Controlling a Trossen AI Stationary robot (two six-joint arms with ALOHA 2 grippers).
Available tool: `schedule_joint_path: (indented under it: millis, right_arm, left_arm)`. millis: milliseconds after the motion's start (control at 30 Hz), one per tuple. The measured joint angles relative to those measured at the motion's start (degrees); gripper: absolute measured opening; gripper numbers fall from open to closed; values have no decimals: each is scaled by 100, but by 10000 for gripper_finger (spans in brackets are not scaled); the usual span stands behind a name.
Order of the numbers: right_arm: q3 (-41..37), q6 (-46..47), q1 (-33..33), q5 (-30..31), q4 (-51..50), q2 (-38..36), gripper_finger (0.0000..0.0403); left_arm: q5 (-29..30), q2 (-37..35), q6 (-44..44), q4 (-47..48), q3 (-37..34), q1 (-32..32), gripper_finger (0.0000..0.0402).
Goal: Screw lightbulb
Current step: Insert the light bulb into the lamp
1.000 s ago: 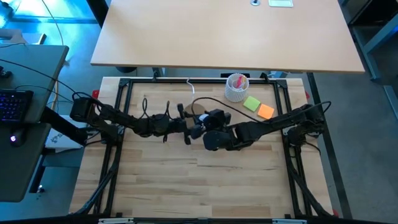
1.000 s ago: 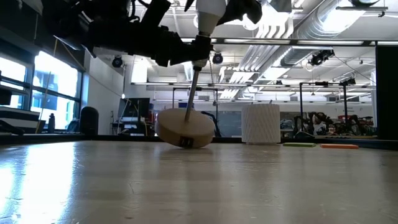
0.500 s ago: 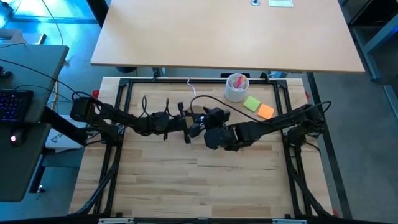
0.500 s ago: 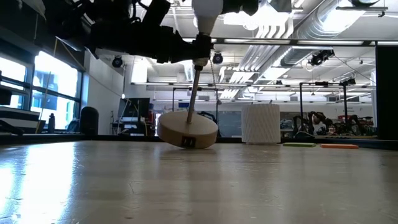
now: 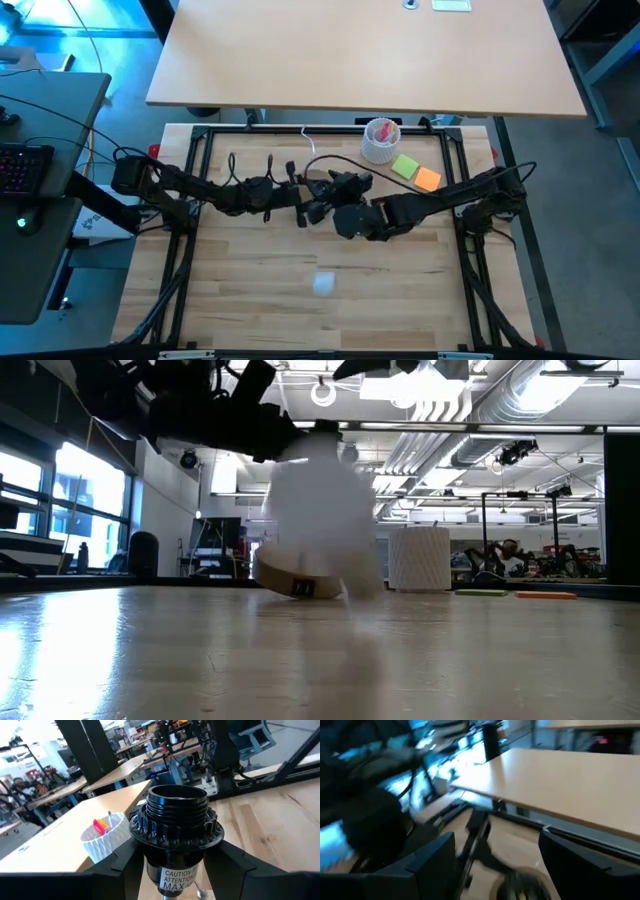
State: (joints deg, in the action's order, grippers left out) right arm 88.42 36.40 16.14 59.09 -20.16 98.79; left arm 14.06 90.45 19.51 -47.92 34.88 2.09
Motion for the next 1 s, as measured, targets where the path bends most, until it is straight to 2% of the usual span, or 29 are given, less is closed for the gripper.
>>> schedule_joint_path:
  millis: [133,233,300,367,467,567,667,767,867,1000]
  right_arm:
    - [9,105,497,-936,-1435,-419,286]
    - [-217,1050,1035,-1510,-2407,-407,286]
    - [-573,1823,1320,-1556,-2530,-382,286]
    - [-900,2423,1530,-1337,-2443,-388,286]
    - [-1385,2907,1633,-1022,-2190,-394,286]
    - [-1810,2554,1588,-1394,-1650,-395,286]
    - [-2180,1805,1491,-2566,-944,-394,286]
    - [-2240,1464,1466,-3205,-735,-393,286]
    - [-2242,1066,1635,-3142,-703,-396,286]
    - [-2593,580,1956,-2480,160,-401,286]
  left_arm:
    - [-392,-13,-321,-280,-250,438,167]
    - [-526,-167,-471,-424,-562,720,167]
    - [-554,-392,-533,-361,-763,868,167]
    - [-625,-671,-602,-245,-933,940,167]
    - [-685,-1146,-705,8,-1093,1002,167]
    - [-694,-1532,-708,386,-1146,1001,167]
    - [-689,-1717,-730,745,-1140,1001,167]
    - [-665,-1729,-767,977,-1131,1003,167]
    - [-651,-1716,-956,1097,-1122,992,166]
    - [-649,-1652,-1166,1552,-1211,979,165]
